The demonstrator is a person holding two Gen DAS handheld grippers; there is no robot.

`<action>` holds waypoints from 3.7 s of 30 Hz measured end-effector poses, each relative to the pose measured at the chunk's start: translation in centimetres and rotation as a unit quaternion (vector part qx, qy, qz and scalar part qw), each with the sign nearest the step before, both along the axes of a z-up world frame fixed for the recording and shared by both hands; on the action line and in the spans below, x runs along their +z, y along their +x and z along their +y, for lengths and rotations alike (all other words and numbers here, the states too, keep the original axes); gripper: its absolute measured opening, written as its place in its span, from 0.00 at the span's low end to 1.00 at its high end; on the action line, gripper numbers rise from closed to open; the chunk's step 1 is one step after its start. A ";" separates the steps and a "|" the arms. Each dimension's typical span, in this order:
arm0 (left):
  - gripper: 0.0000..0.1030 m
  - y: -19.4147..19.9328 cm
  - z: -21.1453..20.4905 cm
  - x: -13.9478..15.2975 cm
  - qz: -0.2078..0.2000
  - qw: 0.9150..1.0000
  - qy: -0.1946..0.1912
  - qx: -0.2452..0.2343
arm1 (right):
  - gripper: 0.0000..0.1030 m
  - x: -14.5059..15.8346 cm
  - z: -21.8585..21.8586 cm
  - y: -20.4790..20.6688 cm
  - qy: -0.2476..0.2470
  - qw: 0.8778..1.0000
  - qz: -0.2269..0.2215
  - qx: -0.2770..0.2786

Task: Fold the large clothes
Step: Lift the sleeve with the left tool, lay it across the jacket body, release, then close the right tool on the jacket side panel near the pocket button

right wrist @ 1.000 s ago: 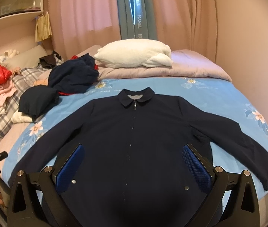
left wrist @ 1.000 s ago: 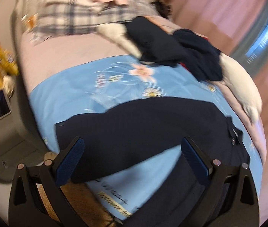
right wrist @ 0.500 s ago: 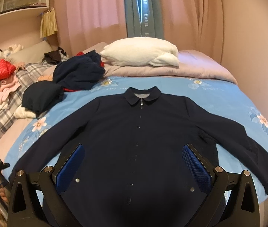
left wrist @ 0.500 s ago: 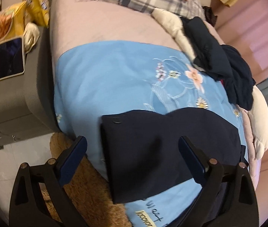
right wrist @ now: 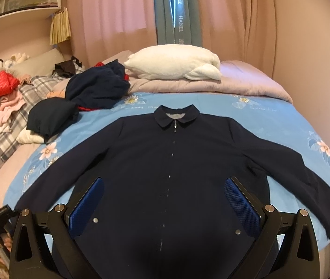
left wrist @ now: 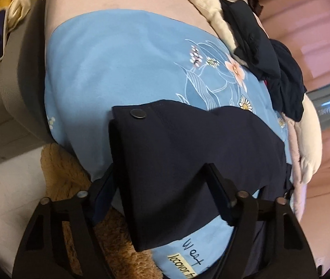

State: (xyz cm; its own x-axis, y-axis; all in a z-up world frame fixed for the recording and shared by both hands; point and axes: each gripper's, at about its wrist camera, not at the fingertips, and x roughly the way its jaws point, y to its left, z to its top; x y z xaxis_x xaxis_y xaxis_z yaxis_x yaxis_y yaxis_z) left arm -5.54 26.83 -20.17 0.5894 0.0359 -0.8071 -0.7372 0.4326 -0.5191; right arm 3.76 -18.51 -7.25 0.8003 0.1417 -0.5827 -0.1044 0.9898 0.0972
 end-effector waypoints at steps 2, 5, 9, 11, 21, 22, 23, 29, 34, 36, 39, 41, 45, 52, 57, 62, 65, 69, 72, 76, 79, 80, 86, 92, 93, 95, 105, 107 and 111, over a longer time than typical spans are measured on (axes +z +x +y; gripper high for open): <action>0.37 0.1 -0.3 0.1 0.024 0.999 0.021 0.003 | 1.00 -0.1 0.0 0.1 0.001 1.000 0.001 -0.002; 0.07 -0.4 -0.1 0.9 -0.010 1.000 0.003 -0.010 | 1.00 -0.4 -0.3 0.2 0.004 1.000 0.006 -0.006; 0.06 0.1 -0.9 4.7 -0.044 0.998 0.032 -0.014 | 1.00 -0.4 -0.5 0.0 0.005 1.000 0.004 -0.009; 0.06 1.1 -1.4 7.4 -0.075 0.996 0.046 -0.026 | 1.00 -0.3 -0.8 -0.2 0.008 1.000 0.001 -0.011; 0.05 9.7 -8.2 23.2 -0.214 0.950 0.166 -0.158 | 1.00 0.0 -3.7 -1.7 0.024 0.998 -0.012 -0.055; 0.05 10.3 -9.4 24.4 -0.223 0.943 0.182 -0.169 | 1.00 0.0 -4.1 -1.9 0.026 0.998 -0.014 -0.062; 0.05 11.1 -10.9 25.7 -0.234 0.934 0.198 -0.186 | 1.00 0.0 -4.4 -2.0 0.028 0.997 -0.016 -0.067; 0.05 14.9 -19.8 29.6 -0.271 0.888 0.221 -0.297 | 1.00 0.1 -6.5 -2.7 0.040 0.994 -0.023 -0.099; 0.05 17.3 -26.8 28.8 -0.274 0.860 0.205 -0.379 | 1.00 -0.2 -8.4 -3.1 0.047 0.991 -0.023 -0.125; 0.05 18.0 -28.6 28.1 -0.270 0.853 0.195 -0.402 | 1.00 -0.4 -9.0 -3.2 0.048 0.990 -0.022 -0.134; 0.05 19.1 -32.3 27.1 -0.259 0.843 0.181 -0.436 | 1.00 -0.7 -10.2 -3.5 0.052 0.987 -0.021 -0.151; 0.05 19.5 -34.6 25.9 -0.247 0.836 0.171 -0.458 | 1.00 -0.9 -10.9 -3.7 0.056 0.985 -0.020 -0.161; 0.05 20.2 -38.1 23.5 -0.227 0.824 0.155 -0.496 | 1.00 -1.4 -12.3 -4.0 0.064 0.982 -0.016 -0.177; 0.06 21.2 -41.9 17.4 -0.161 0.817 0.112 -0.542 | 1.00 -2.7 -13.6 -4.2 0.072 0.978 0.000 -0.197; 0.44 20.5 -43.1 16.1 -0.152 0.812 0.125 -0.550 | 1.00 -3.2 -14.0 -4.2 0.073 0.977 0.008 -0.201; 0.67 19.3 -41.5 17.7 -0.180 0.814 0.130 -0.537 | 1.00 -3.5 -14.0 -4.1 0.074 0.976 0.014 -0.203; 0.72 18.6 -39.4 19.1 -0.193 0.823 0.147 -0.514 | 1.00 -3.6 -13.9 -4.1 0.074 0.977 0.016 -0.200; 0.78 17.8 -35.4 20.2 -0.200 0.843 0.157 -0.474 | 1.00 -3.7 -13.6 -3.9 0.074 0.978 0.020 -0.194; 0.79 17.1 -32.0 20.7 -0.198 0.863 0.167 -0.433 | 1.00 -4.0 -13.3 -3.5 0.073 0.979 0.023 -0.189; 0.79 16.0 -27.2 20.9 -0.186 0.886 0.181 -0.384 | 1.00 -4.3 -12.9 -3.1 0.075 0.980 0.029 -0.180; 0.80 15.0 -24.0 20.5 -0.172 0.902 0.200 -0.343 | 1.00 -4.8 -12.6 -2.4 0.077 0.981 0.038 -0.174; 0.80 14.7 -23.0 20.1 -0.163 0.906 0.206 -0.331 | 1.00 -5.1 -12.4 -2.2 0.078 0.981 0.043 -0.170; 0.80 12.6 -17.8 16.6 -0.102 0.931 0.222 -0.273 | 1.00 -6.5 -11.6 -0.5 0.082 0.982 0.067 -0.159; 0.80 11.5 -14.9 13.3 -0.052 0.942 0.235 -0.235 | 0.99 -8.6 -11.0 1.8 0.079 0.979 0.098 -0.157; 0.80 11.5 -14.7 12.9 -0.047 0.942 0.239 -0.233 | 0.98 -8.7 -11.0 2.1 0.080 0.979 0.103 -0.159; 0.80 11.4 -14.3 12.3 -0.040 0.941 0.243 -0.232 | 0.97 -9.3 -11.1 2.6 0.078 0.977 0.112 -0.165; 0.79 14.0 -15.0 9.4 -0.010 0.935 0.242 -0.258 | 0.88 -11.5 -11.8 5.5 0.083 0.971 0.140 -0.177; 0.77 15.1 -15.6 8.9 -0.008 0.931 0.243 -0.272 | 0.83 -12.4 -12.2 6.7 0.098 0.968 0.150 -0.176; 0.66 17.7 -16.9 7.7 -0.002 0.923 0.242 -0.301 | 0.67 -14.2 -12.5 8.5 0.113 0.962 0.176 -0.176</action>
